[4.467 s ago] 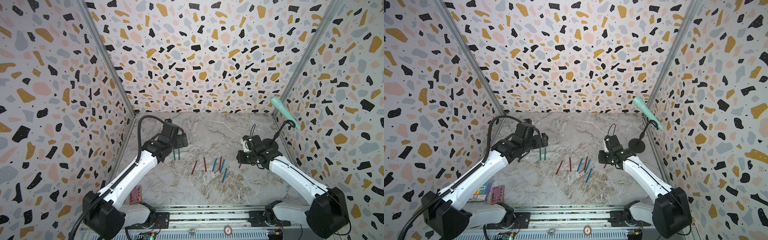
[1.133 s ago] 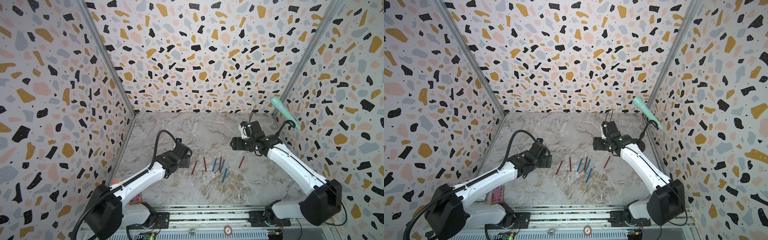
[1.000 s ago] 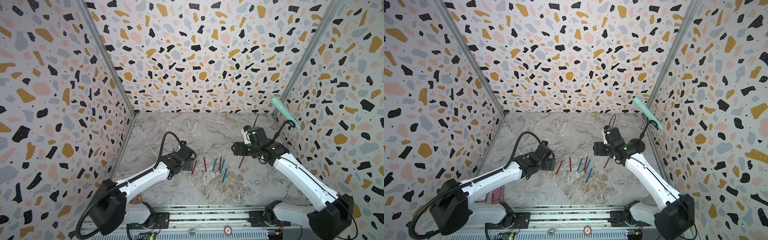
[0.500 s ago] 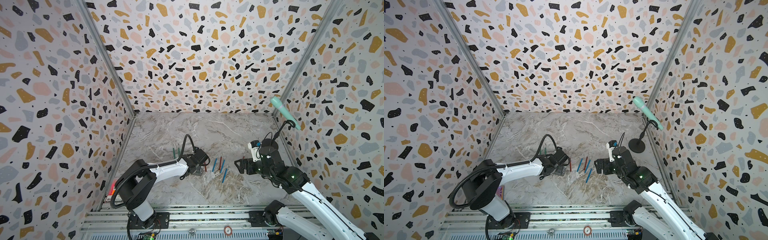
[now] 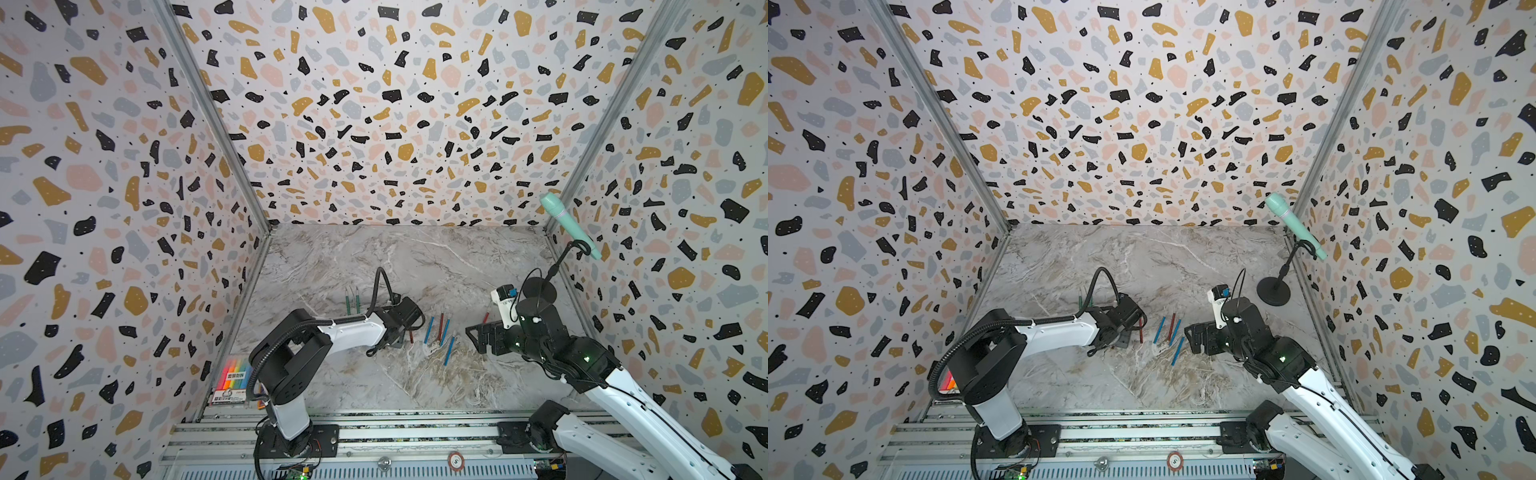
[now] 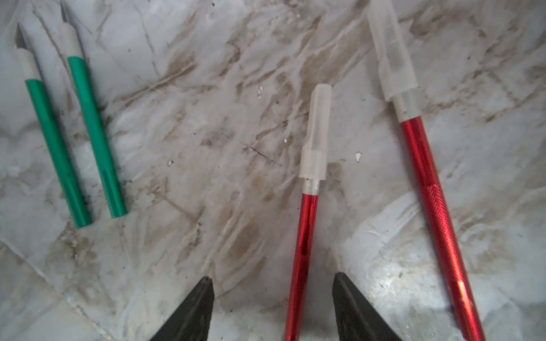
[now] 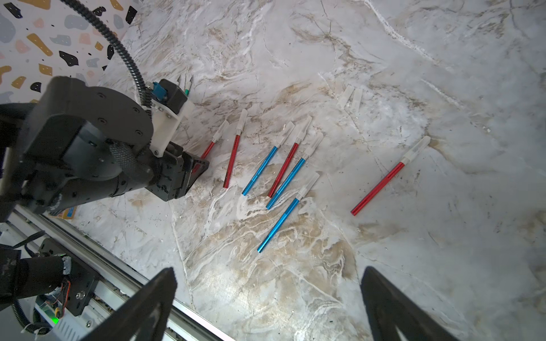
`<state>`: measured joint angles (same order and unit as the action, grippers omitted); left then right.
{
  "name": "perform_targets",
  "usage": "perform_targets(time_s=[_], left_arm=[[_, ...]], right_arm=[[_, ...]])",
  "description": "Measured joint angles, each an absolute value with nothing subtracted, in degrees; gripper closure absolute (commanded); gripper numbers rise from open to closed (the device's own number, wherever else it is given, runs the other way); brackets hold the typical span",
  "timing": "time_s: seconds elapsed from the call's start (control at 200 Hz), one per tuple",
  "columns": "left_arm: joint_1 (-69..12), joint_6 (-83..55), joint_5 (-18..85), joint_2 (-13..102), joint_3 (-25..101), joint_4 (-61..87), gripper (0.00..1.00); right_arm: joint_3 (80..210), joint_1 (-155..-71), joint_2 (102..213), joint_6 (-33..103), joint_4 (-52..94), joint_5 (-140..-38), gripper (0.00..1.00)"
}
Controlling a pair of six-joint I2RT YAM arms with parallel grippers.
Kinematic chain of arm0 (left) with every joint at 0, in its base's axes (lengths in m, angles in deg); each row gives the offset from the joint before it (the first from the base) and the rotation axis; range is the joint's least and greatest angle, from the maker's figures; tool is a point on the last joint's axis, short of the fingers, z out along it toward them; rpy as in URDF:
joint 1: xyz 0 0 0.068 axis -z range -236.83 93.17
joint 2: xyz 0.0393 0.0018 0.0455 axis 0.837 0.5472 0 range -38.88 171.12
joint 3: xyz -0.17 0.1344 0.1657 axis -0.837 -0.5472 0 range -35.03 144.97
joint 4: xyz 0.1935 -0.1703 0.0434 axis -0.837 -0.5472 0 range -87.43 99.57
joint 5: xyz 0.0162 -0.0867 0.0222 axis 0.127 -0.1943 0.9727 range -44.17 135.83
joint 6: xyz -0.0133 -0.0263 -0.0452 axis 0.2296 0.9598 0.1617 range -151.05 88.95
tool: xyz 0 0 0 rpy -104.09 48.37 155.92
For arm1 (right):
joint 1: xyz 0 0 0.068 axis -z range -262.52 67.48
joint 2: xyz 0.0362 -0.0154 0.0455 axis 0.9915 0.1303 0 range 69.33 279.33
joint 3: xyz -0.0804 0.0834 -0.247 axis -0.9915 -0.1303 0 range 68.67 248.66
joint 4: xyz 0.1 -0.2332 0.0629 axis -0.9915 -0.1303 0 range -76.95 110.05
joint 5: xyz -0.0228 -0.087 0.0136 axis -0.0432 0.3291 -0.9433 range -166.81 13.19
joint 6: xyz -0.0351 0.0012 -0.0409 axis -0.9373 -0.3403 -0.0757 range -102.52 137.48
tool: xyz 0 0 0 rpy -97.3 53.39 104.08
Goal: Remove protective caps from carving knives
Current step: Pick up the carving knife from the center of the board.
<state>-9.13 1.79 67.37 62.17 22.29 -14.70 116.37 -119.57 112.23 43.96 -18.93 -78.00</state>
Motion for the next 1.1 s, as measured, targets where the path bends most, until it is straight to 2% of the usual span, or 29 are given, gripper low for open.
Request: perform_targets(time_s=[0.36, 0.626, 0.756, 0.816, 1.096], left_arm=[[-9.0, 1.8, 67.2, 63.4, 23.3, -14.6, 0.57], [-8.8, 1.6, 67.1, 64.1, 24.2, -15.4, 0.58], [-8.8, 1.5, 67.1, 64.9, 24.8, -15.3, 0.61], [-8.8, 1.3, 67.1, 65.1, 25.0, -15.2, 0.66], [-8.6, 1.1, 67.4, 65.7, 25.1, -14.2, 0.72]], right_arm=[[116.4, -119.6, 111.7, 44.0, -18.9, -77.1, 0.01], [116.4, -119.6, 111.6, 44.0, -18.9, -76.7, 0.01], [116.4, -119.6, 111.6, 44.0, -18.9, -76.3, 0.01], [116.4, -119.6, 111.6, 44.0, -18.9, -76.2, 0.01], [116.4, -119.6, 111.6, 44.0, -18.9, -76.0, 0.01]])
